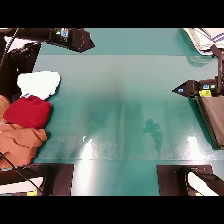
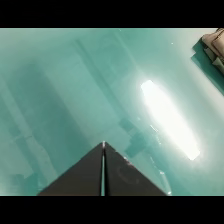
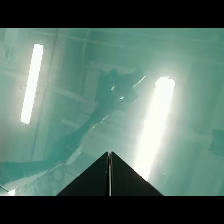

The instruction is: Fold the shirts.

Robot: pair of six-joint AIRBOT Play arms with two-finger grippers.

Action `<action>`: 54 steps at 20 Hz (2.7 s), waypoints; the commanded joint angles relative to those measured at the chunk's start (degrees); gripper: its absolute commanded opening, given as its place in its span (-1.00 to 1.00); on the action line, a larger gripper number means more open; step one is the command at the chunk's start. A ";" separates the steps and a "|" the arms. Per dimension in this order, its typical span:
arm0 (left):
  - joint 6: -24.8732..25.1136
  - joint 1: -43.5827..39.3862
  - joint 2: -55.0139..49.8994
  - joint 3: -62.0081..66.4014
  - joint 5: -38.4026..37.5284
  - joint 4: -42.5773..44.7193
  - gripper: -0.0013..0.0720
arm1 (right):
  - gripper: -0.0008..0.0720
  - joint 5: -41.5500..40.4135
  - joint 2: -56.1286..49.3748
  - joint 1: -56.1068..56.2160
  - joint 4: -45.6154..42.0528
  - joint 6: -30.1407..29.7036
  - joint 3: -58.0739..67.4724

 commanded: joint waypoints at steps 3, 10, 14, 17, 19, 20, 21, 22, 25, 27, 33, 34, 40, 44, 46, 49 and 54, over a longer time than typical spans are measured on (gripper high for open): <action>0.00 -0.04 0.04 0.00 0.00 0.00 -0.90 | -0.93 0.17 0.00 0.13 0.04 0.02 0.00; 0.00 -0.02 0.04 0.00 0.02 0.00 -0.90 | -0.93 0.39 0.00 0.13 0.07 0.02 0.00; -0.11 -0.04 0.02 0.00 2.54 -0.22 -0.90 | -0.93 0.63 0.00 0.13 0.04 0.02 0.00; 0.81 0.15 -0.09 0.00 4.87 12.20 -0.18 | -0.93 0.61 0.00 0.13 0.07 0.04 0.00; -8.17 0.70 -1.27 -0.07 2.45 33.68 0.57 | -0.93 0.63 0.00 0.13 0.11 0.04 0.00; -11.19 2.14 -2.25 -0.07 0.35 41.05 0.58 | -0.93 0.63 0.00 0.13 0.11 0.04 0.00; -13.03 4.68 -3.78 -0.09 -1.46 44.81 0.58 | -0.93 0.63 0.00 0.13 0.13 0.07 -0.02; -14.01 7.80 -5.22 -0.35 -2.51 45.05 0.58 | -0.93 0.63 0.00 0.13 0.20 0.07 0.00; -18.71 17.38 -9.29 -5.55 -2.56 44.57 0.58 | -0.93 0.57 0.00 0.13 0.50 0.07 0.00; -18.67 22.82 -11.08 -11.19 -0.81 42.88 0.58 | -0.93 0.57 0.00 0.13 0.50 0.07 -0.02; -18.64 33.00 -14.10 -23.04 8.85 35.54 0.58 | -0.93 0.17 0.00 0.13 0.50 0.07 -0.02; -18.60 33.48 -14.19 -23.58 9.90 35.12 0.58 | -0.93 -0.42 0.00 0.13 0.50 0.07 -0.02; -18.40 33.46 -13.31 -23.54 10.08 29.20 -0.91 | -0.93 -2.36 0.02 0.13 0.52 0.07 0.00; -17.44 30.75 -3.52 -19.87 12.48 26.62 -0.91 | -0.93 -2.40 -0.02 -1.95 0.48 0.07 4.24; -15.67 26.82 4.24 -14.99 14.16 26.62 -0.91 | -0.93 -2.56 -0.02 -4.74 0.46 0.07 10.78; -14.95 18.08 14.23 -6.21 14.75 26.62 -0.91 | -0.93 -4.90 -0.02 -9.25 0.46 0.07 20.94; -18.95 0.81 21.77 -0.48 14.32 27.10 -0.91 | -0.93 -6.54 -0.02 -15.39 0.46 0.04 32.68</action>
